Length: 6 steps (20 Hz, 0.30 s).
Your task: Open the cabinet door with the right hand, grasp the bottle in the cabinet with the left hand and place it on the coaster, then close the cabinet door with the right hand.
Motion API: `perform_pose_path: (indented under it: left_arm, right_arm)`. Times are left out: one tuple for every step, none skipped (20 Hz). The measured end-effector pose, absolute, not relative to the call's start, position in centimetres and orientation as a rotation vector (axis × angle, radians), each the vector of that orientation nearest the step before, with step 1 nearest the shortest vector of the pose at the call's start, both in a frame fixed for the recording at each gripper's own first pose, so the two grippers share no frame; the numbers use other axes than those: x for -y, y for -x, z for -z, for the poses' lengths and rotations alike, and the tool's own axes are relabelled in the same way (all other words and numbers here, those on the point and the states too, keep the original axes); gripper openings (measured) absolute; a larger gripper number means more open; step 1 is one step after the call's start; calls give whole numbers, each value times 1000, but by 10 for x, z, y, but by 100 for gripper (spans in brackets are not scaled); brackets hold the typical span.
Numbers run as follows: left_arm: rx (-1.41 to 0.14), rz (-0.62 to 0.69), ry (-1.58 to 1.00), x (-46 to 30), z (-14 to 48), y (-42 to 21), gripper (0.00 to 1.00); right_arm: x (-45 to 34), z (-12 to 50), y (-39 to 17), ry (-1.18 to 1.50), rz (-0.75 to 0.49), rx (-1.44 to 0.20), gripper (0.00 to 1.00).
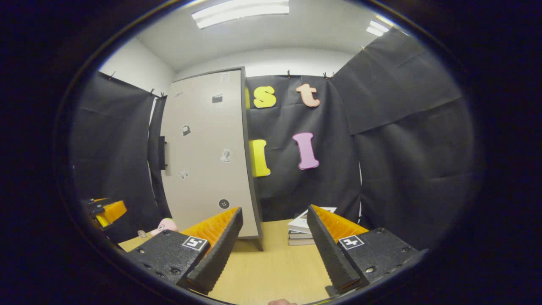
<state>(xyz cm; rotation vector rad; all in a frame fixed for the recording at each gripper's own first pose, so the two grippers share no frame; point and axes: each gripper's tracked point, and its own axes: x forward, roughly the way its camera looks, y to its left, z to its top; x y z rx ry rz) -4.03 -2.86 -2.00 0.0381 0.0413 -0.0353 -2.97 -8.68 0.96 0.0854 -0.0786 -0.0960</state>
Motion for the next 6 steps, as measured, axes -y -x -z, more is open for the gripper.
perform_pose_path:
  left_arm:
    - [-41, 36, -38, 29, 21, 40, 95]
    - [-40, 38, -38, 29, 20, 41, 95]
    - [-41, 39, -38, 29, 20, 39, 95]
    - [-41, 39, -38, 28, 21, 39, 95]
    - [-41, 38, -37, 27, 22, 38, 95]
    - [-41, 36, -35, 26, 21, 38, 95]
  right_arm:
    - [87, -9, 30, -87, 100, 79, 98]
    - [88, -9, 29, -88, 103, 80, 98]
    - [88, -9, 28, -88, 104, 82, 98]
    - [88, -10, 28, -88, 105, 84, 98]
    - [88, -8, 28, -86, 106, 84, 98]
    - [88, -7, 28, -85, 106, 85, 98]
